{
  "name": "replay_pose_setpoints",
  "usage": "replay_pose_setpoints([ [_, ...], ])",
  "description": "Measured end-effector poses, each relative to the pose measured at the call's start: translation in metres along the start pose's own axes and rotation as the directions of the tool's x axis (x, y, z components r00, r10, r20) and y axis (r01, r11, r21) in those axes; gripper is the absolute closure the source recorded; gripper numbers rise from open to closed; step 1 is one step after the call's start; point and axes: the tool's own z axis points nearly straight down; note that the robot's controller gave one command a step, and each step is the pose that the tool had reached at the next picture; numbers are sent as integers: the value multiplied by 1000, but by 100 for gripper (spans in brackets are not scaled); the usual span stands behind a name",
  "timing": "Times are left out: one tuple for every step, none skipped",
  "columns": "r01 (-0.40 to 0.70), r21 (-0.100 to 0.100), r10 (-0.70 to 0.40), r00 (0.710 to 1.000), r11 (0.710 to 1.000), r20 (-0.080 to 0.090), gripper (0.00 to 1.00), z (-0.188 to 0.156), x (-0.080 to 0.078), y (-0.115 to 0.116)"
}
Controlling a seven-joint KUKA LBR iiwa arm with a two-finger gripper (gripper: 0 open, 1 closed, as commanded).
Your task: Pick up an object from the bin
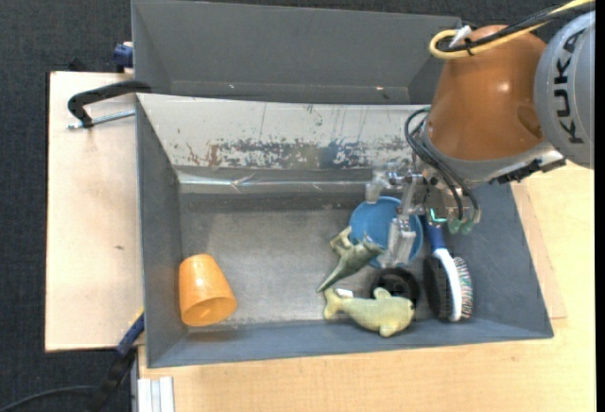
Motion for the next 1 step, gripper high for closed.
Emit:
replay_pose_setpoints([
  [-64,-1,64,998,998,0,0,132,-2,-12],
])
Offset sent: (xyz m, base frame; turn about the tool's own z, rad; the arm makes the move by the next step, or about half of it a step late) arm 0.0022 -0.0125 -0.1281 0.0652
